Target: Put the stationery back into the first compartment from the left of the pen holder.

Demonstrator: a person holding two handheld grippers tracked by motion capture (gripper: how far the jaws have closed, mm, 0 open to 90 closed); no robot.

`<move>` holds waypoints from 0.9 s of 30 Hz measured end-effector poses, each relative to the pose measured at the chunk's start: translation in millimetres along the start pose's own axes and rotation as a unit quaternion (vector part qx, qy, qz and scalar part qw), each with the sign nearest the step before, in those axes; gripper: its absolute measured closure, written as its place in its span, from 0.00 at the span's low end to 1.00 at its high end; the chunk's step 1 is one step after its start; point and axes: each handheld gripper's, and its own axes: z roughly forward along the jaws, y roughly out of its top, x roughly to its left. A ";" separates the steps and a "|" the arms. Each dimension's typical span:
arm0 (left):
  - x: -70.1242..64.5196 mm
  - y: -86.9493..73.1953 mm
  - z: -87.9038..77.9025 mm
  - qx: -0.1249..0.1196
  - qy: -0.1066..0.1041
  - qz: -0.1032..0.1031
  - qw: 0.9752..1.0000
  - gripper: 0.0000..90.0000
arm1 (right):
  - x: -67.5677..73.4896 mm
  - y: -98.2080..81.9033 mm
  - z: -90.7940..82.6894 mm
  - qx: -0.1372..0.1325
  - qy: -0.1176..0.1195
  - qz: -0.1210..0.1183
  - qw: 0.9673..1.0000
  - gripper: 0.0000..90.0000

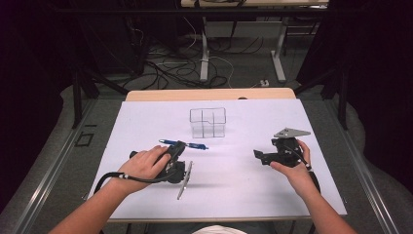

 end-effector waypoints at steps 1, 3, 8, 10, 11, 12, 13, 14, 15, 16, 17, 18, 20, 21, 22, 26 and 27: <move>-1.5 1.4 -1.4 0.000 0.003 0.002 1.000 0.88 | 0.3 1.0 0.1 -0.002 0.001 -0.006 1.000 0.16; -2.5 4.7 -2.9 -0.004 0.009 0.018 1.000 0.88 | 2.8 4.0 -0.7 -0.001 0.008 -0.012 1.000 0.16; -2.1 11.4 -5.4 -0.011 0.011 0.059 0.998 0.88 | 9.7 14.3 0.2 0.006 0.022 -0.044 0.999 0.19; -1.2 13.6 -6.1 -0.011 0.009 0.076 0.997 0.88 | 13.1 19.0 0.6 0.010 0.031 -0.053 0.998 0.21; -1.0 14.2 -6.2 -0.010 0.010 0.078 0.997 0.88 | 14.7 21.6 0.4 0.015 0.036 -0.060 0.997 0.22; -0.5 15.0 -6.2 -0.016 0.014 0.083 0.996 0.88 | 16.9 24.4 0.4 0.016 0.043 -0.063 0.997 0.24; -1.0 15.3 -6.6 -0.015 0.011 0.080 0.997 0.88 | 18.9 27.2 -0.1 0.019 0.047 -0.069 0.996 0.25; -1.0 16.0 -6.7 -0.015 0.010 0.082 0.996 0.88 | 20.8 30.3 -0.7 0.024 0.051 -0.076 0.996 0.27; -1.2 16.7 -7.0 -0.016 0.011 0.085 0.996 0.88 | 22.9 33.5 -1.2 0.027 0.054 -0.081 0.995 0.27; -1.5 17.4 -7.0 -0.019 0.011 0.086 0.996 0.88 | 24.3 37.0 -1.4 0.029 0.061 -0.089 0.994 0.28; -2.0 18.4 -6.8 -0.019 0.005 0.090 0.996 0.88 | 26.5 40.4 -1.5 0.031 0.065 -0.091 0.993 0.31; -2.8 19.2 -7.1 -0.021 0.010 0.091 0.996 0.88 | 28.2 44.2 -2.0 0.038 0.072 -0.098 0.992 0.33; -3.3 21.3 -6.7 -0.027 0.012 0.098 0.995 0.88 | 32.9 52.0 -3.0 0.046 0.082 -0.111 0.989 0.36; -4.7 21.6 -6.7 -0.024 0.008 0.095 0.995 0.88 | 35.7 55.8 -2.9 0.049 0.086 -0.117 0.988 0.37; -4.7 22.6 -6.3 -0.030 0.011 0.101 0.994 0.88 | 38.7 59.6 -3.0 0.053 0.089 -0.124 0.987 0.38; -8.4 23.8 -6.7 -0.029 0.011 0.091 0.995 0.88 | 52.7 73.8 -2.0 0.074 0.104 -0.148 0.981 0.40; -6.6 25.4 -6.1 -0.032 0.008 0.108 0.994 0.88 | 55.7 76.9 -1.2 0.081 0.110 -0.156 0.978 0.41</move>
